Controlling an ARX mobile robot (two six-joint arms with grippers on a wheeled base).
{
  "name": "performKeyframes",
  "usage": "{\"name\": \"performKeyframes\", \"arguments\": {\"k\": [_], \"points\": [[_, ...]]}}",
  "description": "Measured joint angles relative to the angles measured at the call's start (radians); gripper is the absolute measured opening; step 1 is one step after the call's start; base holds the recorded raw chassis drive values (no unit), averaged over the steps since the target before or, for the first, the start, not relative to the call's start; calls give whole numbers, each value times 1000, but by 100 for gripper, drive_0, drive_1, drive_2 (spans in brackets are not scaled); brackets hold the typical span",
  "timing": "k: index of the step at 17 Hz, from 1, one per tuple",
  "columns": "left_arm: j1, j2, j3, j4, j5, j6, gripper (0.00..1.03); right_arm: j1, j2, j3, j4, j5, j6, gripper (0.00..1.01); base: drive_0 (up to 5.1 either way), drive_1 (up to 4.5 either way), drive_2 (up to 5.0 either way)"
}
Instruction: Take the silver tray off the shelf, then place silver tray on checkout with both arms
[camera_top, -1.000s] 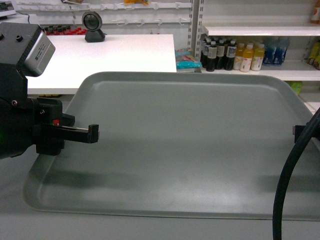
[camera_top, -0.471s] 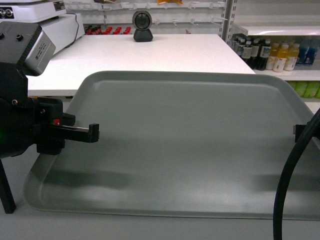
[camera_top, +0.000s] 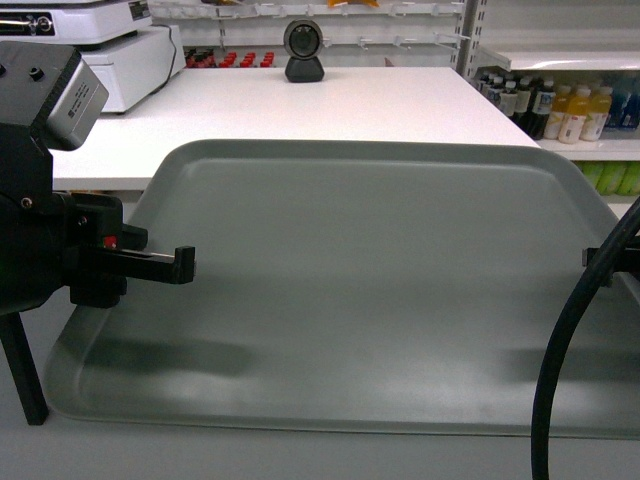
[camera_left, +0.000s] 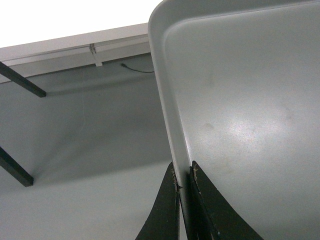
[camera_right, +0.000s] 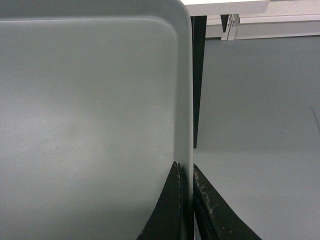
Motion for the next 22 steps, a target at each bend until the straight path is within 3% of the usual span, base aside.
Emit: {"name": "performKeyframes", "arguments": {"k": [20,22], "points": [[0,0,0,-3,0,0,3,0,0,0,-2,0,0,3,0,0,0],[0,0,0,2,0,0,3,0,0,0,2,0,0,3,9,439,-422]]}}
